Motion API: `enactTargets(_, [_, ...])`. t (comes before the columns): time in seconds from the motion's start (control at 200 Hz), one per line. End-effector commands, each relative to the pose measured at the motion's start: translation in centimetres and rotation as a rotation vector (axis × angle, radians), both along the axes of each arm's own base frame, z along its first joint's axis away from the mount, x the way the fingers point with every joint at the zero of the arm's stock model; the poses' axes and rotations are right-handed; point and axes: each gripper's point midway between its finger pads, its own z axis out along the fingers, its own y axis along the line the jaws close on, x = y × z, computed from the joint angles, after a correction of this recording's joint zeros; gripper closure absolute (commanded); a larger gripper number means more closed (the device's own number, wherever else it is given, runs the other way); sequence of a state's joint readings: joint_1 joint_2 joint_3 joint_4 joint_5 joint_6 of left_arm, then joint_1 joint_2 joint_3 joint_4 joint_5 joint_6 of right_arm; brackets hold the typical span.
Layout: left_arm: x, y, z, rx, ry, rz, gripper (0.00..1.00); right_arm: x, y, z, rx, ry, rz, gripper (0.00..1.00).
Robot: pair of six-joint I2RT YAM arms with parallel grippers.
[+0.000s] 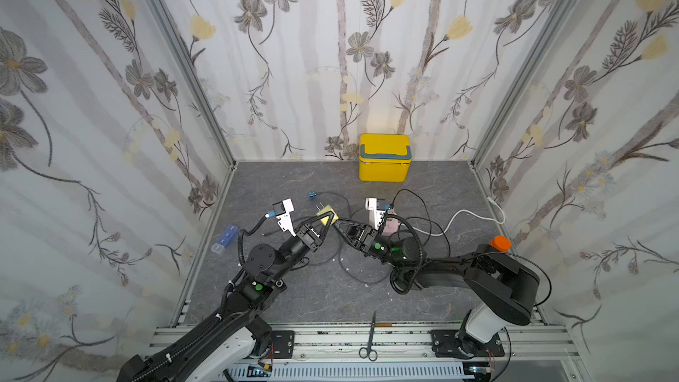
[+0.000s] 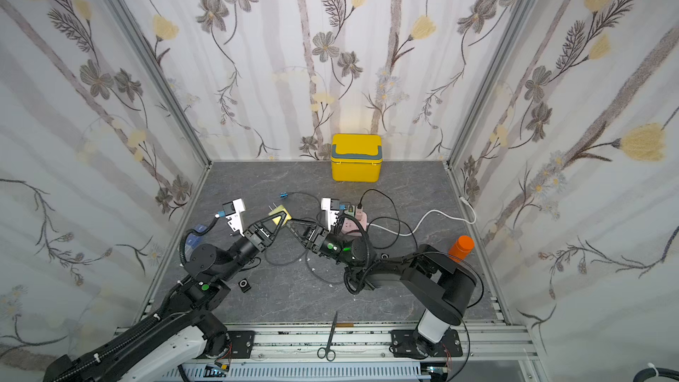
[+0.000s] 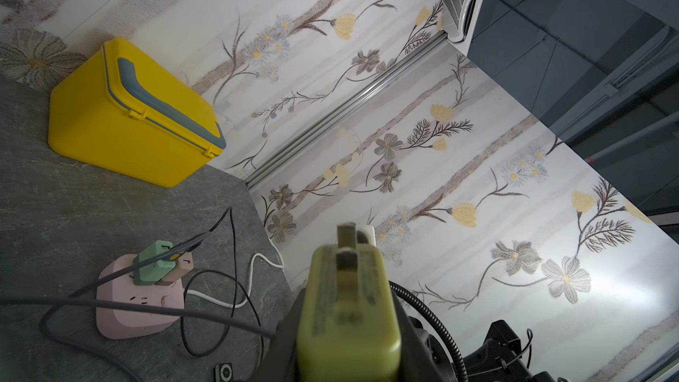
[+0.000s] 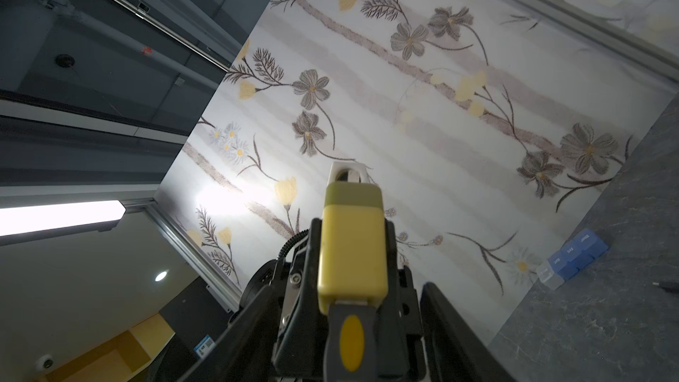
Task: Charge mp3
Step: Pick up the plug from the center of the board.
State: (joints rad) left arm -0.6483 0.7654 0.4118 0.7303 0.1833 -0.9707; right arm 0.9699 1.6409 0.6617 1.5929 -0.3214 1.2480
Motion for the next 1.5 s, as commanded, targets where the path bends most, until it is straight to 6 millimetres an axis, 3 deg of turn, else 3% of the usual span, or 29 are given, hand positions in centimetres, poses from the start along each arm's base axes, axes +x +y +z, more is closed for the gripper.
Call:
enactTargets(0.0, [0.2, 0.4, 1.8, -0.040, -0.064, 0.031, 0.78, -4.3, -3.2, 5.2, 0.199, -0.193, 0.077, 0.34])
enactTargets(0.05, [0.5, 0.7, 1.9, -0.061, -0.073, 0.050, 0.79, -5.0, -4.0, 6.4, 0.223, -0.221, 0.074, 0.32])
enactTargets(0.16, [1.0, 1.8, 2.9, -0.112, -0.105, 0.118, 0.79, -4.9, -4.0, 6.1, 0.222, -0.196, 0.079, 0.26])
enactTargets(0.28, [1.4, 2.9, 3.7, -0.127, -0.137, 0.185, 0.80, -4.8, -4.0, 5.7, 0.216, -0.179, 0.082, 0.27])
enactTargets(0.51, [0.7, 1.8, 3.7, -0.135, -0.167, 0.145, 0.80, -2.7, -4.1, 6.4, 0.266, -0.115, -0.015, 0.34])
enactTargets(0.54, [0.6, 1.8, 3.5, -0.146, -0.168, 0.151, 0.80, -2.0, -3.4, 5.4, 0.254, -0.081, -0.033, 0.36])
enactTargets(0.779, [-0.1, 0.4, 3.7, -0.141, -0.177, 0.120, 0.80, -1.3, -4.3, 6.0, 0.266, -0.134, -0.201, 0.38])
enactTargets(0.794, [-0.1, 0.3, 3.7, -0.136, -0.175, 0.117, 0.80, -1.7, -4.9, 7.0, 0.291, -0.148, -0.203, 0.38])
enactTargets(0.899, [0.2, -0.2, 2.9, -0.077, -0.137, 0.117, 0.81, -1.6, -5.3, 7.8, 0.306, -0.167, -0.211, 0.39])
enactTargets(1.059, [0.5, -0.1, 1.9, -0.044, -0.104, 0.133, 0.81, -1.7, -4.4, 8.5, 0.317, -0.172, -0.154, 0.37])
enactTargets(1.074, [0.5, -0.2, 1.9, -0.042, -0.102, 0.134, 0.81, -1.4, -3.6, 7.6, 0.296, -0.159, -0.143, 0.37])
enactTargets(1.159, [0.7, -0.3, 2.0, -0.030, -0.102, 0.138, 0.81, -1.3, -2.0, 6.5, 0.279, -0.128, -0.071, 0.35])
enactTargets(1.174, [0.7, -0.3, 2.0, -0.028, -0.102, 0.137, 0.81, -1.3, -1.8, 7.4, 0.302, -0.138, -0.062, 0.35])
enactTargets(1.279, [1.0, -0.6, 2.1, -0.019, -0.099, 0.139, 0.81, -1.7, -0.8, 7.4, 0.299, -0.151, -0.028, 0.35])
enactTargets(1.354, [1.2, -0.7, 1.9, -0.003, -0.094, 0.145, 0.81, -2.2, -0.4, 7.8, 0.302, -0.177, -0.013, 0.30])
enactTargets(1.439, [1.6, -0.5, 1.6, 0.011, -0.077, 0.169, 0.81, -3.0, -0.3, 8.3, 0.305, -0.214, 0.003, 0.01])
enactTargets(1.494, [1.9, -0.5, 1.4, 0.039, -0.065, 0.185, 0.81, -3.4, -0.3, 8.5, 0.306, -0.228, 0.012, 0.00])
